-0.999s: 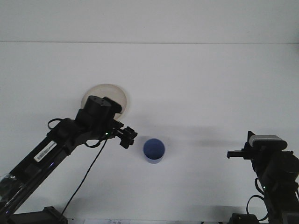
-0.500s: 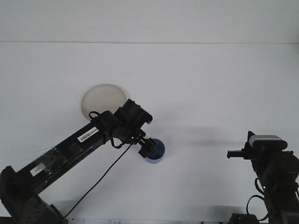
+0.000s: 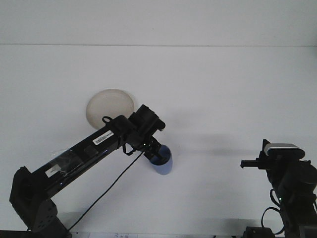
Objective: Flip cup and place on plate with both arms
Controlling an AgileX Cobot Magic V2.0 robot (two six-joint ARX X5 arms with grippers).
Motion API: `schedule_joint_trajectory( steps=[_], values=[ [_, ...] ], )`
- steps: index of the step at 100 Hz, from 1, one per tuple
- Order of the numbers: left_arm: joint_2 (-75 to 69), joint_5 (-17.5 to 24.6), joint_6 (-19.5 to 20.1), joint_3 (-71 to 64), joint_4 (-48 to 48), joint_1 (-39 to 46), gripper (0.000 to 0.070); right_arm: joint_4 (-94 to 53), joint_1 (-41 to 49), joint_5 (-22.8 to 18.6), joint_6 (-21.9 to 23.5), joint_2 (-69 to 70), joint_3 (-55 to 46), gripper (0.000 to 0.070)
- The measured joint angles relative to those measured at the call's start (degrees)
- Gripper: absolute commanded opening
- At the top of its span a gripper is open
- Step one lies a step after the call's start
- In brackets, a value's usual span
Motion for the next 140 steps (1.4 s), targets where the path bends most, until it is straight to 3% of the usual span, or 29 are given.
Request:
schedule_joint_trajectory(
  steps=[12,25,31,70,86,108,115,127,140],
  values=[
    [-0.28,-5.31,0.07,5.77,-1.29,4.07,0.0008,0.0,0.0,0.0,0.0,0.0,0.0,0.0],
    [-1.22,-17.11,0.02,10.82,0.81,10.08,0.0008,0.0,0.0,0.0,0.0,0.0,0.0,0.0],
    [-1.46,-19.69,0.04,11.85,2.56,12.98,0.0008,0.0,0.0,0.0,0.0,0.0,0.0,0.0],
    [2.36,-19.89,-0.15,12.48,4.39,27.17,0.0008,0.0,0.0,0.0,0.0,0.0,0.0,0.0],
    [6.03,-14.27,-0.7,12.48,4.96,29.97,0.0009,0.0,0.0,0.0,0.0,0.0,0.0,0.0],
    [9.35,-13.97,-1.7,12.48,5.18,30.93,0.002,0.0,0.0,0.0,0.0,0.0,0.0,0.0],
    [9.44,-13.94,-1.95,12.48,5.18,31.01,0.0088,0.0,0.0,0.0,0.0,0.0,0.0,0.0],
    [9.44,-13.92,-2.36,12.48,5.6,31.01,0.0339,0.0,0.0,0.0,0.0,0.0,0.0,0.0],
    [9.44,-13.92,-2.49,12.48,5.7,31.01,0.0395,0.0,0.0,0.0,0.0,0.0,0.0,0.0]
  ],
)
